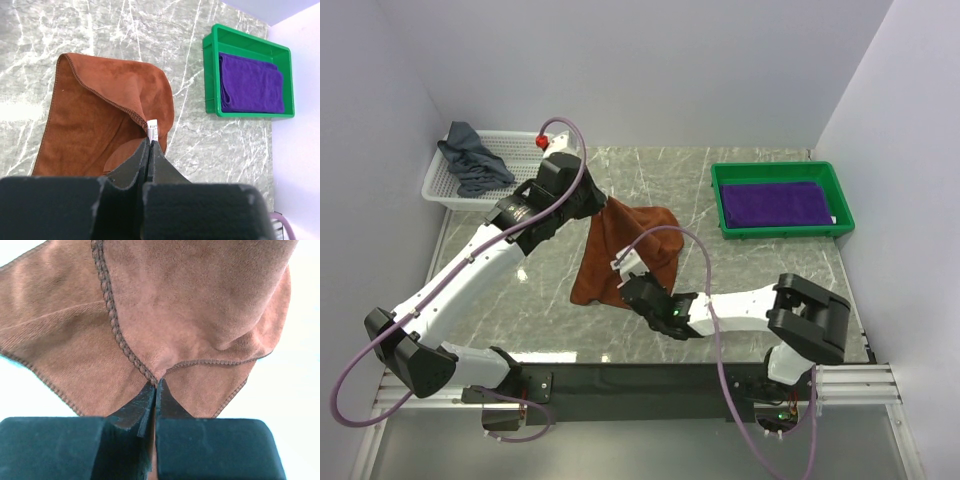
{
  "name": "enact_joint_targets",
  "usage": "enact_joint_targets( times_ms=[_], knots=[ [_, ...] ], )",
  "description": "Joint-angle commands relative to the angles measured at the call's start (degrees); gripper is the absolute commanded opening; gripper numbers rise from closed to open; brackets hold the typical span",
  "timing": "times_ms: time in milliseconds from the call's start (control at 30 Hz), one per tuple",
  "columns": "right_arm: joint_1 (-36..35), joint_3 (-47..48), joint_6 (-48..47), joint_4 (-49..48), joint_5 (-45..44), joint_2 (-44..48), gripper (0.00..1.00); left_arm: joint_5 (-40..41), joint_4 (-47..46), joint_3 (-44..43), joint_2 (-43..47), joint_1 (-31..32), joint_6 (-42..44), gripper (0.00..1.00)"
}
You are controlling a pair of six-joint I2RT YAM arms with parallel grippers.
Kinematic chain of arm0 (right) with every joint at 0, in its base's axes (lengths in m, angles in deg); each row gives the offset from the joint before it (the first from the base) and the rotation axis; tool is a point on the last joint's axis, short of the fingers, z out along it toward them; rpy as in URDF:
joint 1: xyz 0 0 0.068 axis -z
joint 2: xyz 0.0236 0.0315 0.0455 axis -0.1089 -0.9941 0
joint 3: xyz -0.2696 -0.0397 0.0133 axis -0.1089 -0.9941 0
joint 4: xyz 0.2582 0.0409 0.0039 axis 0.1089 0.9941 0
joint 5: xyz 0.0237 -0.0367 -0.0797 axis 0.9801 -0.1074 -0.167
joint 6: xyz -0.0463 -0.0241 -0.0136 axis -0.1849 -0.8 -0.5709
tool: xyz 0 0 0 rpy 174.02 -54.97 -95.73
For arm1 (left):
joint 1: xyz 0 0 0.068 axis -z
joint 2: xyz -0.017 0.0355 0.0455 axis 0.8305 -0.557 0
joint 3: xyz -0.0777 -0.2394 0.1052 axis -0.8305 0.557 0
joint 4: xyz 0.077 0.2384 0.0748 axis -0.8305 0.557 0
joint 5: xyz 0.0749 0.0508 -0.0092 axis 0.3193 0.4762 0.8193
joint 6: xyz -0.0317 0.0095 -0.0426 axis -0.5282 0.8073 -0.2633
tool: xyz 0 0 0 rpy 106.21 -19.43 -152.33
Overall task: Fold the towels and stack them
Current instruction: Flatten out the crumpled towel
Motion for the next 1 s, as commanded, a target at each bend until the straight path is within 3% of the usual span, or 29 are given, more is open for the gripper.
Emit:
enact_joint_targets(
  times_ms=[0,167,400,700,967],
  knots=[
    [1.08,-1.25,-2.00,-0.73,4.73,3.43,0.00,2.20,0.29,-0.51,-0.35,-0.36,0.19,0.01],
    [3.45,-3.01,-2.71,1.74,9.05,7.37,0.00,2.81,0.02,3.09,-0.35,-0.98,0.18,0.00],
    [8.19,-1.09,-7.71,11.21,6.59,19.24,0.00,1.68,-0.33,2.49,1.85,-5.81,1.76,0.00],
    [16.71,15.77,-17.02,19.67,8.87,32.25,0.00,-0.70,-2.61,-8.23,5.10,-7.66,4.75,0.00],
    [20.85,31.16,-24.50,22.31,9.84,32.18,0.00,2.02,-3.93,-22.11,4.31,-7.66,9.32,0.00]
  ],
)
